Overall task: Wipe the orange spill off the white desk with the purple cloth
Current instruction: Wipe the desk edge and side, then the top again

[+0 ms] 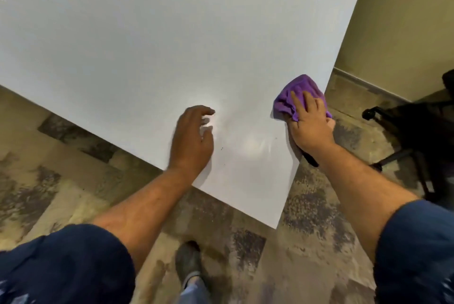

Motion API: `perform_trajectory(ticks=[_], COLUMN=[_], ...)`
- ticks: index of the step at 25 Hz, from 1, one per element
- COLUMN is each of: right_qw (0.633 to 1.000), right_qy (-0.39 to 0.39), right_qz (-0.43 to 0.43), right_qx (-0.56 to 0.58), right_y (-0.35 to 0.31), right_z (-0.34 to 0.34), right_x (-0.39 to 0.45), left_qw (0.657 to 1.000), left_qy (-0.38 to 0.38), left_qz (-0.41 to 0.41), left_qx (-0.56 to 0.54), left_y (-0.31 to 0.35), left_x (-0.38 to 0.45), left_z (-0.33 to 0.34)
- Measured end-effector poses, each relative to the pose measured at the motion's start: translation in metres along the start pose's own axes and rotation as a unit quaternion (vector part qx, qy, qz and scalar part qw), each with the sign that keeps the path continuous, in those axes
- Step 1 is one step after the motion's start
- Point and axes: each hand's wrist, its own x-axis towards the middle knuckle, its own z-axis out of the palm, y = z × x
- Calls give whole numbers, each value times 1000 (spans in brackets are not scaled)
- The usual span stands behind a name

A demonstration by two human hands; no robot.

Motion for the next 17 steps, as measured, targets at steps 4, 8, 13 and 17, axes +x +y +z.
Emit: perform_trajectory(ticks=[4, 8, 13, 17], right_qw=[994, 995, 986, 957], right_qy=[61, 54, -42, -94], right_qz=[16, -19, -127, -262], right_qx=[89, 87, 98, 84], right_y=[-7, -33, -120, -153], right_z=[5, 16, 36, 44], right_x=[-8, -39, -125, -163], left_qw=[954, 950, 948, 948], left_qy=[11, 26, 41, 39], left_qz=[-16, 13, 9, -6], left_qx=[300, 312, 316, 314], left_y=[-52, -61, -56, -47], left_x=[21, 21, 22, 24], left_z=[-57, -52, -53, -55])
